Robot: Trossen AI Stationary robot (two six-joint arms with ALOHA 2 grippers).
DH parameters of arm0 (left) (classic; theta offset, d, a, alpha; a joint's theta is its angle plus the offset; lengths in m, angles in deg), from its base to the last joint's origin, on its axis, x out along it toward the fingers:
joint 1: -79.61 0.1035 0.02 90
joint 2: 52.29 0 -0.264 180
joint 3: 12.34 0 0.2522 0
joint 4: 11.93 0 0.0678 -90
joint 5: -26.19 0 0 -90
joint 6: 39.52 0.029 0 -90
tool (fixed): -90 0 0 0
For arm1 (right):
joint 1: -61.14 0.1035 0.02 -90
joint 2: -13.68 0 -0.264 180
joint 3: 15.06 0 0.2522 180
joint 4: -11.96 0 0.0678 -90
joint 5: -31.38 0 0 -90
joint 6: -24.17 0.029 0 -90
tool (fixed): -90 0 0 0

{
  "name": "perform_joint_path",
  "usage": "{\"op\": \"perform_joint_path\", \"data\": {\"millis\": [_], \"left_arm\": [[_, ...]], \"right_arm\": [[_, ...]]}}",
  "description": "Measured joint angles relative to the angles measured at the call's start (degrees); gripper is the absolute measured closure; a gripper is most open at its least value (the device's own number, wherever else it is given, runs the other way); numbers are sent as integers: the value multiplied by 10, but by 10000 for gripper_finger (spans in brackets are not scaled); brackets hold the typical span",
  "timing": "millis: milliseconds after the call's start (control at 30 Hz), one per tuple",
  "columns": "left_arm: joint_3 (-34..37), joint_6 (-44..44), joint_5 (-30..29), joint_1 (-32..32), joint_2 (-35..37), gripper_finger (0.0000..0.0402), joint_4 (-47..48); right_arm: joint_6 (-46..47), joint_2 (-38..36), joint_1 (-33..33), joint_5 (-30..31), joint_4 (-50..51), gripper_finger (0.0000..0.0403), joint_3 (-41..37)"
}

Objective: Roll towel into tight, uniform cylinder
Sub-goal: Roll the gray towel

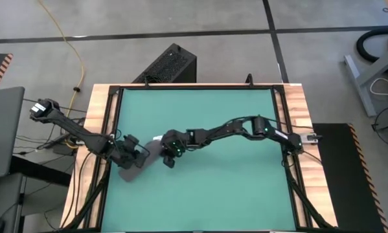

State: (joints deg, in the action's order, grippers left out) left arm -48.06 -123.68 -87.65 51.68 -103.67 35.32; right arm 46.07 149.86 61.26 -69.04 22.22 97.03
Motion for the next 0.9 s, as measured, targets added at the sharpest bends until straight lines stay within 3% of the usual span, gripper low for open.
{"op": "perform_joint_path", "data": {"millis": [133, 333, 500, 633, 767, 900], "left_arm": [[10, 9, 28, 0, -12, 390, 28], [30, 19, 28, 0, -34, 390, -18], [30, 25, 15, 0, -30, 390, -22], [31, 20, 15, 0, -30, 390, -33], [31, 9, 16, 0, -31, 379, -77], [31, -10, 23, 0, -31, 351, -124]], "right_arm": [[-5, 1, -12, 0, 22, 364, 12], [-28, -27, -12, -21, 30, 374, 12], [-49, -30, 8, -39, -45, 379, 12], [-42, -21, 1, -7, -96, 379, 13], [-43, -17, -8, 50, -83, 380, 11], [-44, -19, -4, 47, -47, 380, 12]]}}
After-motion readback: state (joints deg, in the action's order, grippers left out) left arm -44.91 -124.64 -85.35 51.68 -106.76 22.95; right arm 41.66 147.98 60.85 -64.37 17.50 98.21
